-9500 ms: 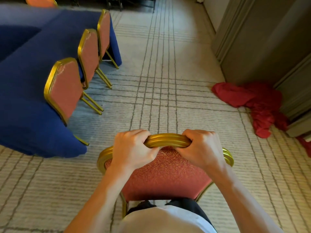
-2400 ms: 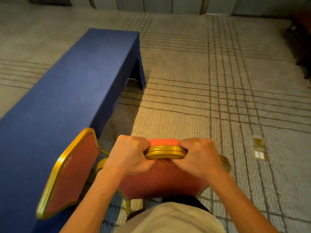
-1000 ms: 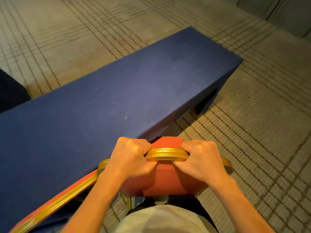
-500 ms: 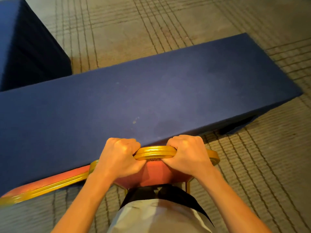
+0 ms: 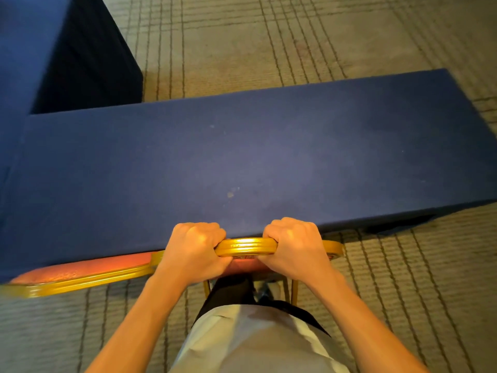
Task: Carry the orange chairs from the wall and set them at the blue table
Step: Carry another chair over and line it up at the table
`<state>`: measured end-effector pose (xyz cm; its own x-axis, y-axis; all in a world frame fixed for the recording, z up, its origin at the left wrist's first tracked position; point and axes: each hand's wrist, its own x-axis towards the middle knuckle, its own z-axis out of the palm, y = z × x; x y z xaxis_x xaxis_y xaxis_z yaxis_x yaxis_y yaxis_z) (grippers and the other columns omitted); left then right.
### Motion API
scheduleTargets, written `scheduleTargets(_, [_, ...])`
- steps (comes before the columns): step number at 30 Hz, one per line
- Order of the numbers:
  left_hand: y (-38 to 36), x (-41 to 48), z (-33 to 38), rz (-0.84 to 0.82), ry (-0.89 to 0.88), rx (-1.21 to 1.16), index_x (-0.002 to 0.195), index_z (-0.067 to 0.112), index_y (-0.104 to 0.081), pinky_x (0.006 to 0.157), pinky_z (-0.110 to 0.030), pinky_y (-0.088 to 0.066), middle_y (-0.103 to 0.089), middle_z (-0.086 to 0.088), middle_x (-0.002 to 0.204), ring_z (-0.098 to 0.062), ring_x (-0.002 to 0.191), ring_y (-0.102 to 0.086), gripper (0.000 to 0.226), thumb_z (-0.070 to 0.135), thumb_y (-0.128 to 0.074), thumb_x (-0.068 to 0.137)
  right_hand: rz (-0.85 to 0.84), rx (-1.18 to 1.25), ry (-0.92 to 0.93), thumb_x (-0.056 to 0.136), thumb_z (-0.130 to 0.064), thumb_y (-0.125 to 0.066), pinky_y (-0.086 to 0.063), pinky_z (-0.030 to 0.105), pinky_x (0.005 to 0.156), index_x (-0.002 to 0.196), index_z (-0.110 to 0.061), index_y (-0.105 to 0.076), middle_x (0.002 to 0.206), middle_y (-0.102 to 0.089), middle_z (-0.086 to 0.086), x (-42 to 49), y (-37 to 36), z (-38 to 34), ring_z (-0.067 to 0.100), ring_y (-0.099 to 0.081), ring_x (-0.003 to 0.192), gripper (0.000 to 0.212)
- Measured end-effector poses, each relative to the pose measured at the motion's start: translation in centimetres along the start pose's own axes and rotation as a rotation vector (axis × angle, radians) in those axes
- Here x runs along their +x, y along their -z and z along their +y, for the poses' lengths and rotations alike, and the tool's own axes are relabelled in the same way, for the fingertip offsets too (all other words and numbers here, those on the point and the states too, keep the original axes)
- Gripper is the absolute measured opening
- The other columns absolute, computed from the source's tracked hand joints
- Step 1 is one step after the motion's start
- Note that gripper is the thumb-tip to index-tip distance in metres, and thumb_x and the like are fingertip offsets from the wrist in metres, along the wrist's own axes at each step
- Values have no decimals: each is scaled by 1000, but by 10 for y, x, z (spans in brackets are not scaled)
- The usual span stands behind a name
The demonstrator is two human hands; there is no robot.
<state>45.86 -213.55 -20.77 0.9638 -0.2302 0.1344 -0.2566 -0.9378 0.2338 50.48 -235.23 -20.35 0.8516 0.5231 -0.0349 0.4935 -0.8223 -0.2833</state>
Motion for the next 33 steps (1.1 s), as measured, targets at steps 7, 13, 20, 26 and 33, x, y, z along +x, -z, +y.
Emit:
scheduleTargets(7, [-4,7,-1,31,77,-19,47,19,-45,46,-22,-19,-42,3,46,-18,42,-26,25,33,-48,67,56,78,39,68,-46,-65,-23,23,50,62,-28,-62,62,-59,-10,16,-4,11,15,-55,60,19])
scheduleTargets(13, [-11,-2,-7,90,163,-27,48,17,-48,43,-24,-23,-43,2,47,-21,40,-34,24,32,-49,67,2,53,126,80,-46,-65,-19,21,52,72,-30,-63,71,-56,-12,24,-7,9,10,-46,69,18])
scheduleTargets(20, [-32,5,-8,140,199,-5,51,19,-56,43,-24,-27,-49,3,49,-21,41,-44,30,37,-53,75,-65,46,164,87,-48,-68,-17,26,52,66,-33,-42,71,-40,-11,31,-21,18,13,-38,70,36])
scheduleTargets(26, [-47,2,-8,73,164,38,53,23,-55,51,-17,-12,-49,7,50,-17,41,-44,29,39,-62,76,-163,44,182,94,-50,-60,-18,23,53,70,-32,-48,79,-42,-10,30,-38,25,12,-40,77,32])
scheduleTargets(33, [-48,-9,-5,60,145,35,53,22,-55,49,-18,-16,-51,6,49,-14,41,-41,29,36,-73,72,-259,176,154,91,-49,-63,-51,35,68,98,-32,-67,97,-63,-12,22,-46,29,13,-60,83,19])
